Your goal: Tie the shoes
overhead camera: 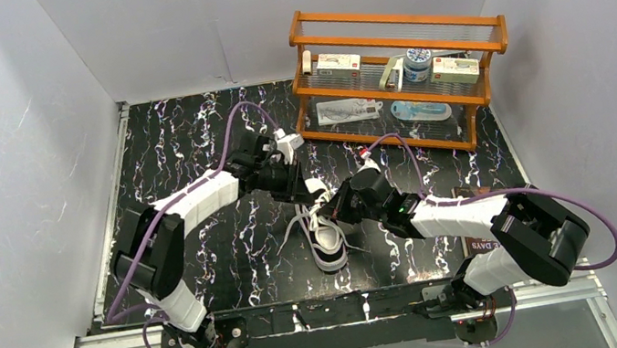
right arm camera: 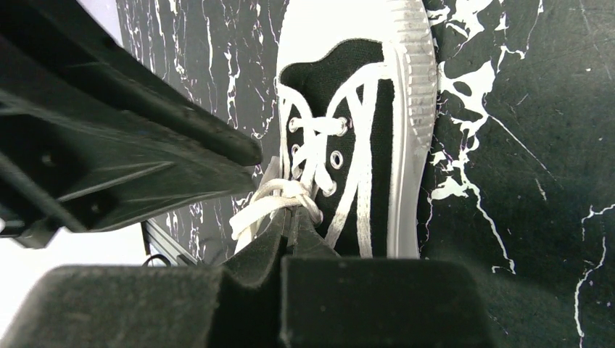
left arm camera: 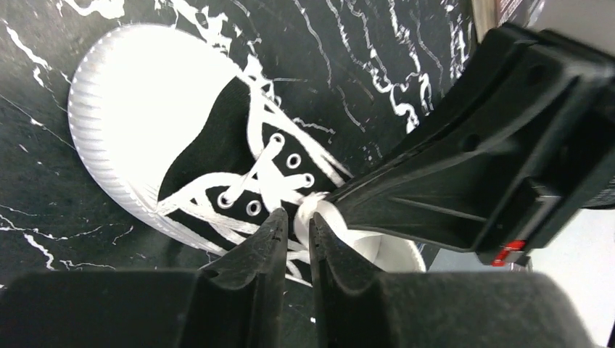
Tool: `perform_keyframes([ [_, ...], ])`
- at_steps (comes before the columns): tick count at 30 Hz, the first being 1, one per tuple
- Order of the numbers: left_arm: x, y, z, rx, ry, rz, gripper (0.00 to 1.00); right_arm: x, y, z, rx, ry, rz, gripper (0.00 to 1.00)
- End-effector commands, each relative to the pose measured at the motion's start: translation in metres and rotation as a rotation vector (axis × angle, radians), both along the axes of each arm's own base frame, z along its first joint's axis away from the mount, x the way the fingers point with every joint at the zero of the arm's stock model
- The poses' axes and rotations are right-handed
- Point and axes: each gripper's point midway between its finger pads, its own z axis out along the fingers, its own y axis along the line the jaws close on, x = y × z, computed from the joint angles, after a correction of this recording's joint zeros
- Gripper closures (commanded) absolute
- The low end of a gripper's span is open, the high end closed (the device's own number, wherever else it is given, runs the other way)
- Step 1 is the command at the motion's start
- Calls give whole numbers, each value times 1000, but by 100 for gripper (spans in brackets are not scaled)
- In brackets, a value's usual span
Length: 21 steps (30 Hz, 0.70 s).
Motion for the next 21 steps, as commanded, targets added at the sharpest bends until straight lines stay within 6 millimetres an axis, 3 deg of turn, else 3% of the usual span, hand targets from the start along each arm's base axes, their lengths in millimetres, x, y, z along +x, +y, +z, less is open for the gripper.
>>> perform_keyframes([
  [1, -2, -4, 4, -19, -10, -76, 87, 5, 1, 10, 20, -41, -7, 100],
  [6, -5, -8, 0, -39, 17, -112, 88, 6, 2, 11, 21, -41, -8, 100],
  [12, -9, -9, 2, -51, 20, -122, 80, 7, 4, 11, 17, -41, -2, 100],
  [21, -18, -11, 2, -70, 42, -148, 76, 10, 7, 13, 23, -48, 2, 100],
])
